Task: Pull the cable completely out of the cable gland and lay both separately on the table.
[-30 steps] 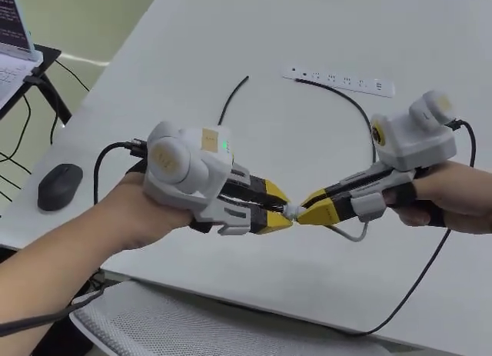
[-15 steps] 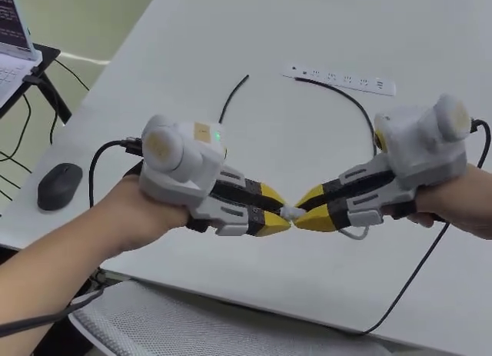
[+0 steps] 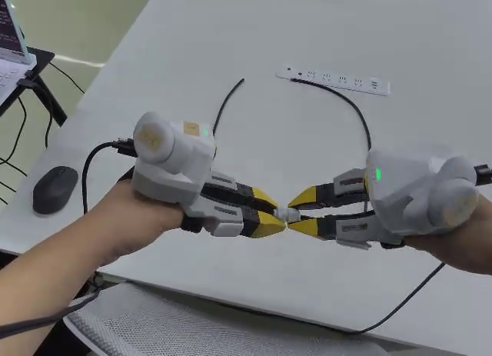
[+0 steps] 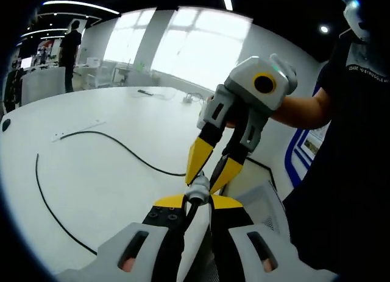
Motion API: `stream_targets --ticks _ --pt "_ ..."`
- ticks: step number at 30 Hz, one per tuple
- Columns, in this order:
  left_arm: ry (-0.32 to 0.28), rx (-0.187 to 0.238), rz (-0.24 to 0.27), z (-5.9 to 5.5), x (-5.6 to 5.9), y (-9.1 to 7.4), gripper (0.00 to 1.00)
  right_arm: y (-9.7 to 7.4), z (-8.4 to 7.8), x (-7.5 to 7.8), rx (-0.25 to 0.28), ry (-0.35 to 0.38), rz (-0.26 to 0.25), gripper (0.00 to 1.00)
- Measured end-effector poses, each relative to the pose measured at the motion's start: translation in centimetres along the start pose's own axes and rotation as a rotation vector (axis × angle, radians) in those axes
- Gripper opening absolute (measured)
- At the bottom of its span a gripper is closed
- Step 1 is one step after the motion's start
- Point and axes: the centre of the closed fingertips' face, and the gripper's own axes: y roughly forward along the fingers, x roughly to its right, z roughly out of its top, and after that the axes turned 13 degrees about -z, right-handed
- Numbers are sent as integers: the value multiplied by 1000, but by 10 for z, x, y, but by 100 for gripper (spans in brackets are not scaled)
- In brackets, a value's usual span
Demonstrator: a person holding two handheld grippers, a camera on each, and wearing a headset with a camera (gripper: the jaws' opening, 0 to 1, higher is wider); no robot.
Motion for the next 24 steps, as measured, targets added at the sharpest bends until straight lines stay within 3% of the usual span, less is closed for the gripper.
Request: stream_targets --ticks 2,7,14,19,21,22,24 --pt "-16 15 5 2 0 -2 14 0 1 3 15 -36 -48 7" --pt "-64 22 4 2 3 -2 14 1 0 1 21 -82 -60 7" --pt "-36 22 11 4 4 -1 14 -2 1 4 23 -74 -76 8" --pt "9 7 11 4 6 1 14 -3 -1 5 16 -3 -59 8" --pt "60 -10 20 4 5 2 14 -4 -5 4 -20 71 -50 9" --pt "74 -13 21 4 6 2 14 -5 -4 7 0 67 -51 11" --pt "86 -22 24 2 6 1 14 -8 -6 6 -15 168 -22 17"
